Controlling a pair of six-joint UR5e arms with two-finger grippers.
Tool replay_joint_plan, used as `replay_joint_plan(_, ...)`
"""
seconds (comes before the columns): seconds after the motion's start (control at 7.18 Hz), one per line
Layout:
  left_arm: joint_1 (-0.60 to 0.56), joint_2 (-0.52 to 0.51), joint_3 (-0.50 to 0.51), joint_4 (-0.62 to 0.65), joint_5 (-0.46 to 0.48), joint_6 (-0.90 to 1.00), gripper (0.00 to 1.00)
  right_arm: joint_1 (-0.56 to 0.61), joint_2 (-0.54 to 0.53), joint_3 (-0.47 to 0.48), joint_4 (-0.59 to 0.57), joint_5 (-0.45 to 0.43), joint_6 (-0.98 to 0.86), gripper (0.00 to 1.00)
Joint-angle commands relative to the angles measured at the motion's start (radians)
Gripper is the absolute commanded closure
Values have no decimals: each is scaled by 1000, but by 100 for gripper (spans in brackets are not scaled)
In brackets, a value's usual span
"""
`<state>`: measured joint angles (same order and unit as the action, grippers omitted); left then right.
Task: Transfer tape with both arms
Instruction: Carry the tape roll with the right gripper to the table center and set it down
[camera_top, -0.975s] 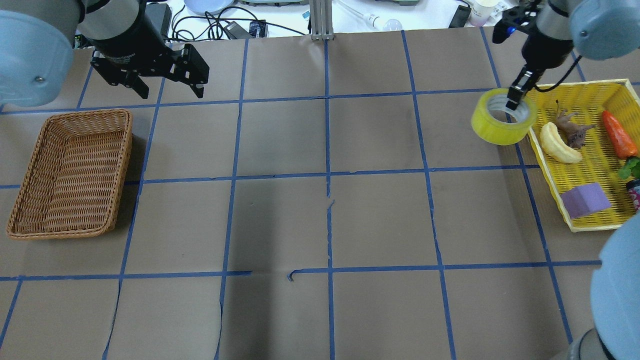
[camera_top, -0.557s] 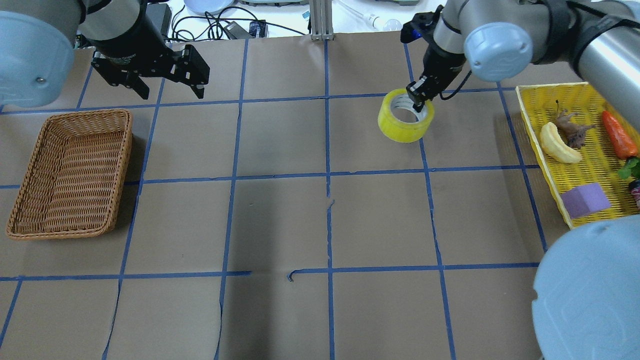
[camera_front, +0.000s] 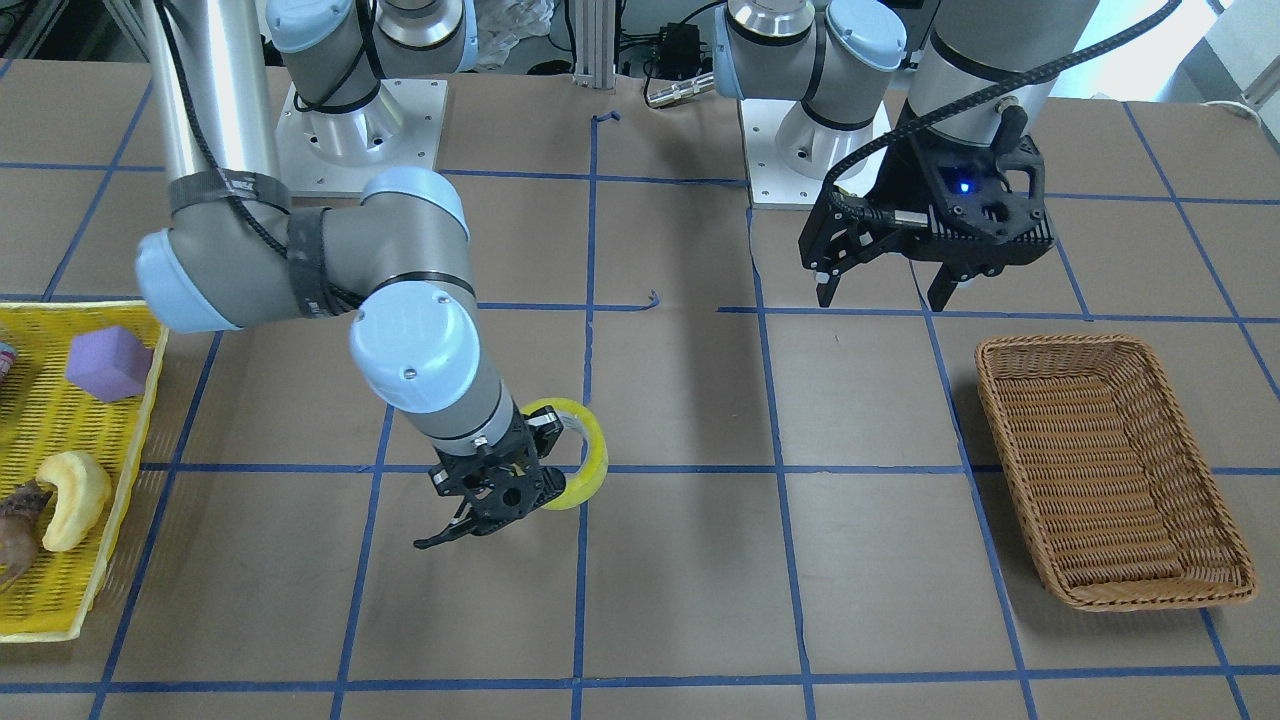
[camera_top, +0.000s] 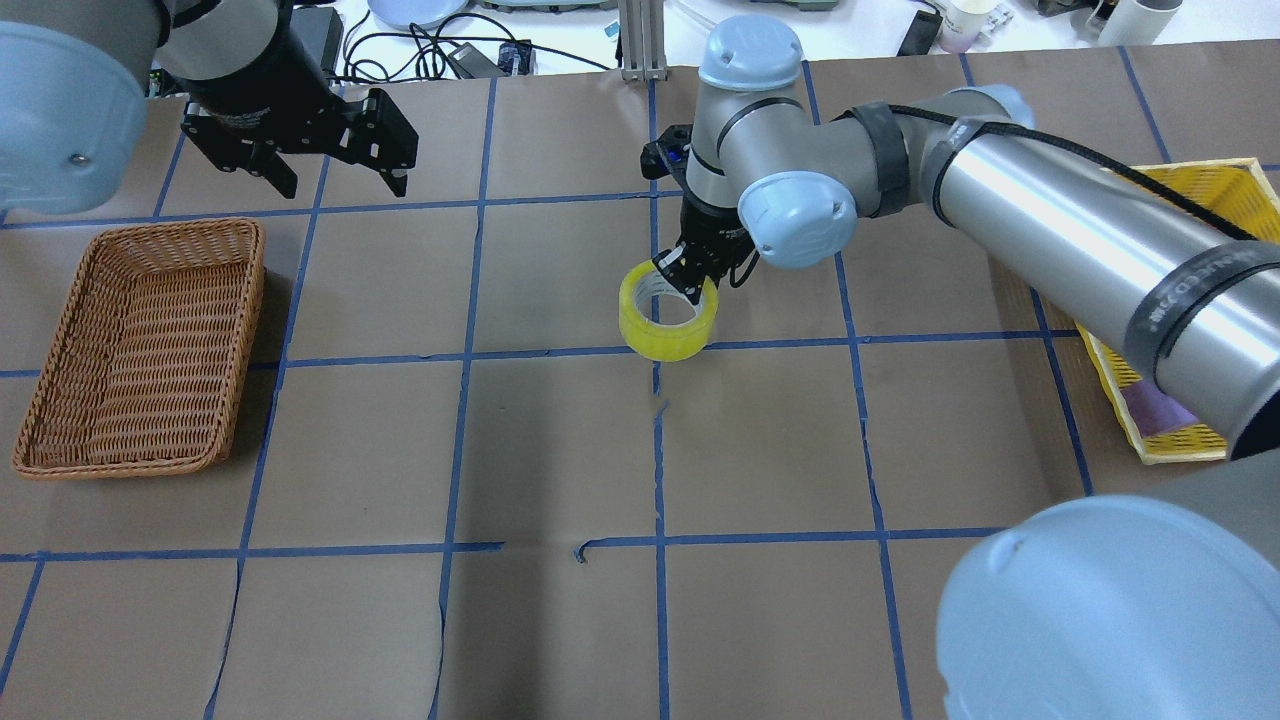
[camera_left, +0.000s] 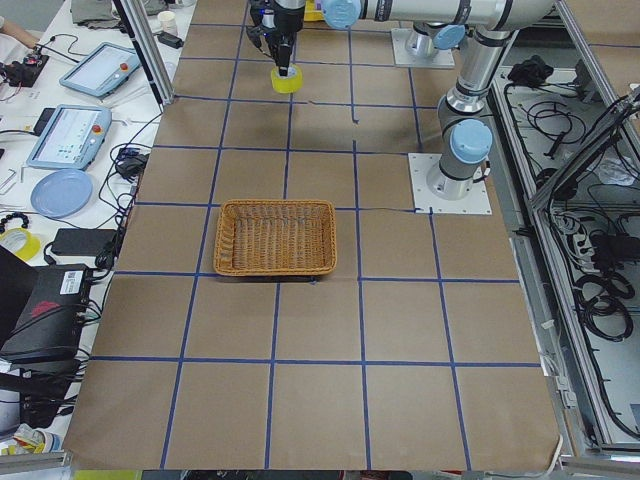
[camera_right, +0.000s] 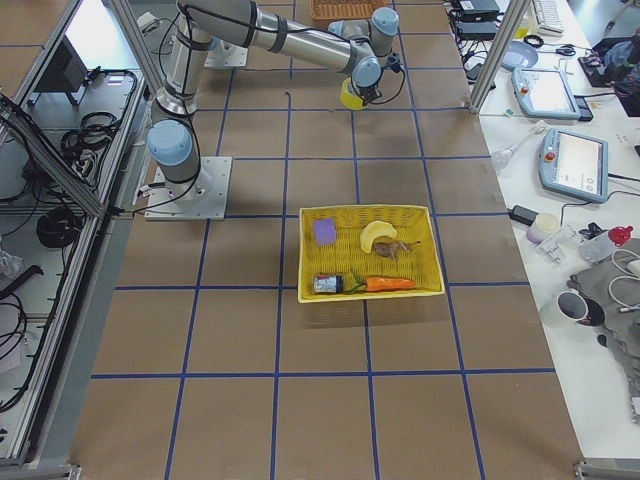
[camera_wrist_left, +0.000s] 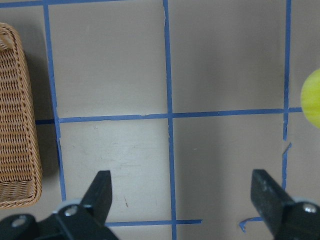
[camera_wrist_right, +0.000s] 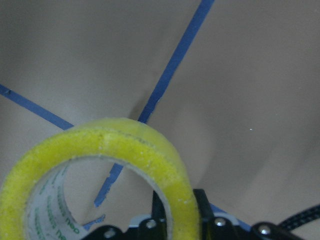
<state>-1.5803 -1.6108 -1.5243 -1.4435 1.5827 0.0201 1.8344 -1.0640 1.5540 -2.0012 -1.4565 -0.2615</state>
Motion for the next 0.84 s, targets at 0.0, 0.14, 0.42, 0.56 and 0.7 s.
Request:
replay_joint_plan(0.0,2,0,0,0,0,1,0,51,-2,64,-30,-37,30,87)
replay_joint_plan(0.14,2,-3,0,0,-1,1,0,63,1,69,-28,-41,51,72)
replay_joint_plan(0.42,2,-1,0,0,0,1,0,65,1,75,-25,-42,67,6)
replay_joint_plan(0.56,2,-1,0,0,0,1,0,62,-2,66,-25,-44,71,0)
replay_joint_plan(0.7,-3,-3,0,0,0,-2,0,46,-36,31,-13,-50,68,0)
